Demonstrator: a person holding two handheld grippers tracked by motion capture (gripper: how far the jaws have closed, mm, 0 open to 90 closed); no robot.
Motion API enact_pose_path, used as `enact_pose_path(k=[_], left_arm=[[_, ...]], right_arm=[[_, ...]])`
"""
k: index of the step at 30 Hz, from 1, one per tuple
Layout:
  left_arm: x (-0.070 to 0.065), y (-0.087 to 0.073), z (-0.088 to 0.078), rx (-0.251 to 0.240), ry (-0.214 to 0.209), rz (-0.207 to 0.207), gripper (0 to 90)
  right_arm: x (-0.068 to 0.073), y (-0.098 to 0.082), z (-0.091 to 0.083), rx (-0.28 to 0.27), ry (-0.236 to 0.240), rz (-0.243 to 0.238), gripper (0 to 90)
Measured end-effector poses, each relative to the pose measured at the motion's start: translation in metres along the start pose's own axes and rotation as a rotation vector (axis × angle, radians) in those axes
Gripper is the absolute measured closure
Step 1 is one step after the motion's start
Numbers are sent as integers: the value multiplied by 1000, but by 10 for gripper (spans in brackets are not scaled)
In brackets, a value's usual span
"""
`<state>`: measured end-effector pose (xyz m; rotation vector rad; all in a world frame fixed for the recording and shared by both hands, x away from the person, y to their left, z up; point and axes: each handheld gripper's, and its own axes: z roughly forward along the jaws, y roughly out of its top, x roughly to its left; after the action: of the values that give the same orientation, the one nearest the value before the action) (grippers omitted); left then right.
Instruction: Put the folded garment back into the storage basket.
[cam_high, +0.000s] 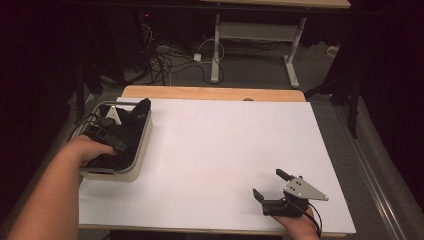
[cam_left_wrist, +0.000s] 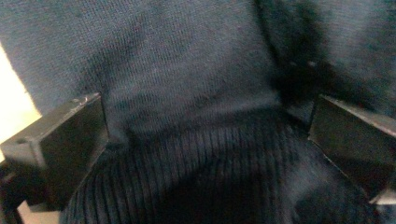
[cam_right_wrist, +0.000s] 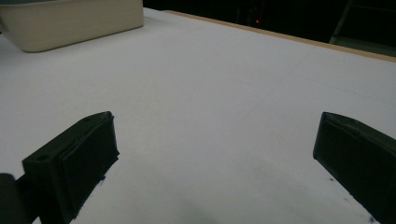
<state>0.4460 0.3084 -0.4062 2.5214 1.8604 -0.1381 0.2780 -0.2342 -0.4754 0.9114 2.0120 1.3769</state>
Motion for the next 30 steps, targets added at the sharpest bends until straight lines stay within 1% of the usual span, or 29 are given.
enact_pose_path(k=[5, 13, 16, 18, 22, 25, 30], left_arm=[[-5, -2, -12, -8, 5, 0, 0], [-18, -6, -34, -15, 11, 9, 0], [-25, -6, -43, -30, 14, 23, 0], [-30, -5, -49, -33, 19, 34, 0], [-40, -5, -57, -37, 24, 43, 0], [-48, -4, -63, -50, 27, 58, 0], [-61, -2, -70, -55, 38, 82, 0]], right_arm=[[0, 0, 0, 1, 0, -1, 6], [-2, -1, 1, 2, -18, 9, 5], [-3, -1, 0, 0, -20, 9, 5], [-4, -1, -1, -2, -26, 13, 5], [-5, -1, -1, -6, -36, 14, 5], [-5, -1, -2, -6, -34, 16, 5], [-5, -2, -2, -6, -38, 19, 5]])
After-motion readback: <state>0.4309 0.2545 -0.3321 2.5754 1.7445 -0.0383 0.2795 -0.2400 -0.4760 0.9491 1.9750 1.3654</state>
